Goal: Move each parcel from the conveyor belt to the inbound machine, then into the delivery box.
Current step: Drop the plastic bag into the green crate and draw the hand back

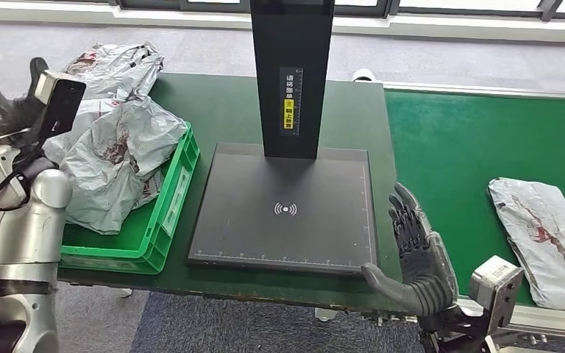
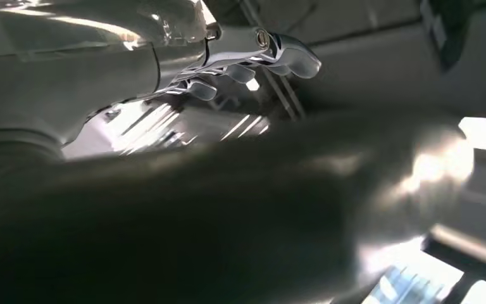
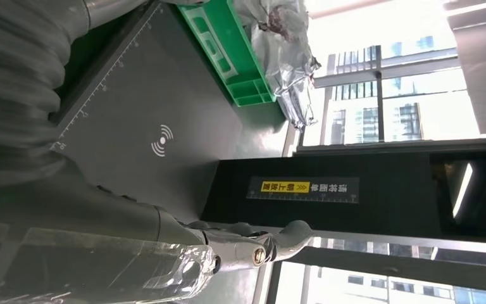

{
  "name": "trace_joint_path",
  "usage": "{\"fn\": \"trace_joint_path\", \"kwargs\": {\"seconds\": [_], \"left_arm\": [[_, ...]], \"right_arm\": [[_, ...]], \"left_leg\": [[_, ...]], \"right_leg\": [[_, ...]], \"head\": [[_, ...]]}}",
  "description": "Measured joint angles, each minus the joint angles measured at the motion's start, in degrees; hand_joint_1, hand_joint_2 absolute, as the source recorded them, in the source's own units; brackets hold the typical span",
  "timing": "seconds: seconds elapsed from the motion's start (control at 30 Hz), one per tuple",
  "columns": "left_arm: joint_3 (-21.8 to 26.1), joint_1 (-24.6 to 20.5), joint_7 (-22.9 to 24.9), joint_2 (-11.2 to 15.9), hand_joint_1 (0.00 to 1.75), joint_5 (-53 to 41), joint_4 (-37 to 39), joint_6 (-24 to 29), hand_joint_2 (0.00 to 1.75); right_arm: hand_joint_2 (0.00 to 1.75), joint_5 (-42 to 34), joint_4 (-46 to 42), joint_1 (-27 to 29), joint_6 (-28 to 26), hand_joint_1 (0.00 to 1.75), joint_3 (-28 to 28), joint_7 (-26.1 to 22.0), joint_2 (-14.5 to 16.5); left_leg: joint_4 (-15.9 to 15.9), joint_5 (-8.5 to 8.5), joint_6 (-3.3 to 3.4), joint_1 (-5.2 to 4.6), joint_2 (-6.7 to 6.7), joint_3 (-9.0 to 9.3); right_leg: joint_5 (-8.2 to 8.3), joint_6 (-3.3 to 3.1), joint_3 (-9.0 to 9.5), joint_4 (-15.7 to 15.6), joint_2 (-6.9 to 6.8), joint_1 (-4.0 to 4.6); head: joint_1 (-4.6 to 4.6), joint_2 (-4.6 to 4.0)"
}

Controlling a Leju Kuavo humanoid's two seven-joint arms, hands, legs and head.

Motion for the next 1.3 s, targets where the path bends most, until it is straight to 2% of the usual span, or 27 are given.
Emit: {"fn": "trace_joint_path", "kwargs": {"seconds": [0.03,0.07,0.13,0.2,0.27,0.37,0.57,0.67,0.73,0.83,0.93,1.3], "left_arm": [[0.07,1.36,-1.83,-0.65,0.0,3.51,-3.4,-0.96,1.75],[-0.06,2.75,-3.48,-1.37,0.0,9.68,-6.68,-4.07,1.75],[-0.91,5.24,-5.65,-2.66,0.0,27.51,-11.82,-14.35,1.75],[-2.31,8.53,-7.32,-3.49,0.0,46.05,-15.63,-23.91,1.75],[-3.9,12.46,-9.37,-4.47,0.0,56.25,-18.74,-27.31,1.75],[-6.19,17.43,-11.13,-6.37,0.0,54.87,-21.72,-26.23,1.75],[-9.26,22.37,-11.1,-9.01,0.0,52.41,-24.16,-25.36,1.75],[-10.21,24.27,-10.62,-11.17,0.0,51.72,-24.54,-25.3,1.75],[-10.54,25.65,-10.09,-12.5,0.0,51.75,-24.74,-25.12,1.75],[-10.63,27.93,-9.42,-14.08,0.0,52.81,-24.83,-24.89,1.75],[-10.64,30.02,-9.34,-15.11,0.0,53.56,-24.83,-24.87,1.75],[-10.63,31.62,-9.32,-16.09,0.0,53.23,-24.24,-25.45,1.75]], "right_arm": [[1.75,0.48,0.0,-0.01,-0.6,0.0,0.0,-0.21,0.01],[1.75,1.32,0.01,-0.02,-1.46,0.0,-0.05,-0.42,0.01],[1.75,4.42,0.21,-0.27,-3.57,0.0,-0.73,0.11,-0.01],[1.75,9.5,1.34,-1.52,-5.51,0.0,-2.73,2.79,-0.02],[1.75,18.06,3.81,-3.95,-8.2,0.0,-6.14,7.75,-0.06],[1.75,31.17,9.42,-9.11,-11.73,0.0,-12.68,14.54,-0.58],[1.75,44.18,19.18,-16.49,-12.78,0.0,-21.43,22.64,-2.34],[1.75,50.38,27.6,-20.49,-12.14,0.0,-24.63,26.97,-5.79],[1.75,53.49,34.19,-23.12,-12.07,0.0,-26.58,28.0,-8.68],[1.75,55.7,44.18,-26.57,-12.26,0.0,-28.56,28.08,-12.34],[1.75,56.15,51.26,-28.19,-12.37,0.0,-29.9,27.92,-14.49],[1.75,54.7,62.39,-28.84,-10.24,0.0,-31.88,28.71,-16.31]], "left_leg": [[0.0,-0.02,0.01,-0.01,-0.03,0.01],[0.0,-0.05,0.04,-0.01,-0.03,0.0],[0.0,-0.09,0.09,-0.02,-0.02,0.0],[-0.01,-0.13,0.11,-0.05,0.08,0.01],[-0.01,-0.12,0.13,-0.08,0.22,0.03],[0.04,-0.05,0.21,-0.15,0.28,0.05],[0.08,0.02,0.33,-0.17,0.06,-0.03],[0.08,0.02,0.35,-0.18,0.01,-0.06],[0.09,0.02,0.37,-0.19,-0.05,-0.1],[0.1,0.01,0.39,-0.25,-0.06,-0.09],[0.09,0.01,0.4,-0.27,-0.08,-0.1],[0.05,0.0,0.39,-0.19,-0.07,-0.11]], "right_leg": [[-0.03,0.01,0.0,-0.01,-0.02,-0.01],[-0.05,0.02,0.01,-0.02,-0.05,0.0],[-0.08,0.03,0.04,-0.03,-0.08,-0.02],[-0.06,0.04,0.06,-0.03,0.0,-0.04],[0.02,0.06,0.01,-0.03,0.15,-0.08],[0.11,0.17,0.0,-0.03,0.2,-0.16],[0.13,0.21,0.03,-0.03,-0.03,-0.17],[0.13,0.24,0.04,-0.03,-0.08,-0.18],[0.14,0.26,0.05,-0.03,-0.12,-0.2],[0.15,0.29,0.04,-0.04,-0.12,-0.26],[0.13,0.32,0.02,-0.05,-0.13,-0.26],[0.1,0.3,-0.01,-0.04,-0.12,-0.19]], "head": [[0.0,-0.01],[0.0,-0.01],[0.01,0.0],[0.0,0.0],[0.0,0.0],[0.0,0.0],[-0.01,-0.02],[0.0,0.0],[0.01,0.0],[0.01,0.0],[0.01,-0.01],[-0.01,0.0]]}}
